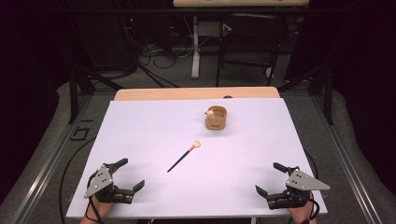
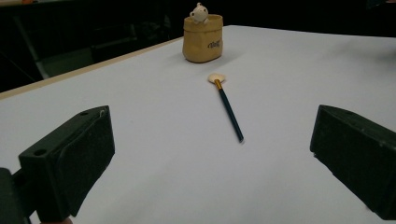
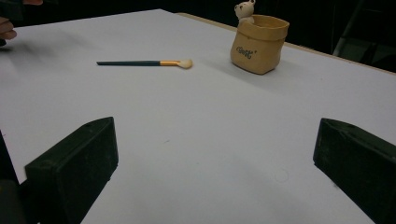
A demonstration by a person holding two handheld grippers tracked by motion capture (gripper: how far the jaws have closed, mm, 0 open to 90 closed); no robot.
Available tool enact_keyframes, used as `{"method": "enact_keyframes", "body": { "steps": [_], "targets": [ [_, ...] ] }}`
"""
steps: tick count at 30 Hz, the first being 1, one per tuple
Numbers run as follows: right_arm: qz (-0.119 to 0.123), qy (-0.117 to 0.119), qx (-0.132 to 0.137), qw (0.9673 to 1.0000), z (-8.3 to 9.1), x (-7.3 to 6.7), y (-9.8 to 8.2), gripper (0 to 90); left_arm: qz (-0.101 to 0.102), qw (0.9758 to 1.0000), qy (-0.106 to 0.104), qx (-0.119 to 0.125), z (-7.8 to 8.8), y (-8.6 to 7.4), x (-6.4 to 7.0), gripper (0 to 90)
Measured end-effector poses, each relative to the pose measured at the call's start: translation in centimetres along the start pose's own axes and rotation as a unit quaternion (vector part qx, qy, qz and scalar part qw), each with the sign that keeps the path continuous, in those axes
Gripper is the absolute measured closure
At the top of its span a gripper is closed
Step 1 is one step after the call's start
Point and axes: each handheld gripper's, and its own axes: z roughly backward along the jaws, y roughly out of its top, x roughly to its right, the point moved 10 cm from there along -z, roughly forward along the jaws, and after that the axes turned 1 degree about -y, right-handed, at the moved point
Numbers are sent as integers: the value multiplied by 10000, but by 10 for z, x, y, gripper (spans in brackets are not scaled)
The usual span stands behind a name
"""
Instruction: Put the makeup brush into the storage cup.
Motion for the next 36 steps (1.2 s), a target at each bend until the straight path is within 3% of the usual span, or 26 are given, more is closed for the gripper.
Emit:
{"method": "enact_keyframes", "body": {
  "steps": [10, 17, 20, 36],
  "targets": [
    [14, 43, 26, 10000, -1, -2, 3, 0, 90, 9998, 134, -129, -1, -2, -5, 0],
    [48, 22, -37, 10000, -2, -4, 3, 0, 141, 9995, -32, -284, -5, 4, 0, 0],
    [46, 3, -25, 10000, -3, -4, 2, 0, 133, 9992, -7, -382, -6, 7, 1, 0],
    [12, 5, -90, 10000, -2, -3, 1, 0, 324, 9948, -34, -962, -26, 19, -4, 0]
  ]
}}
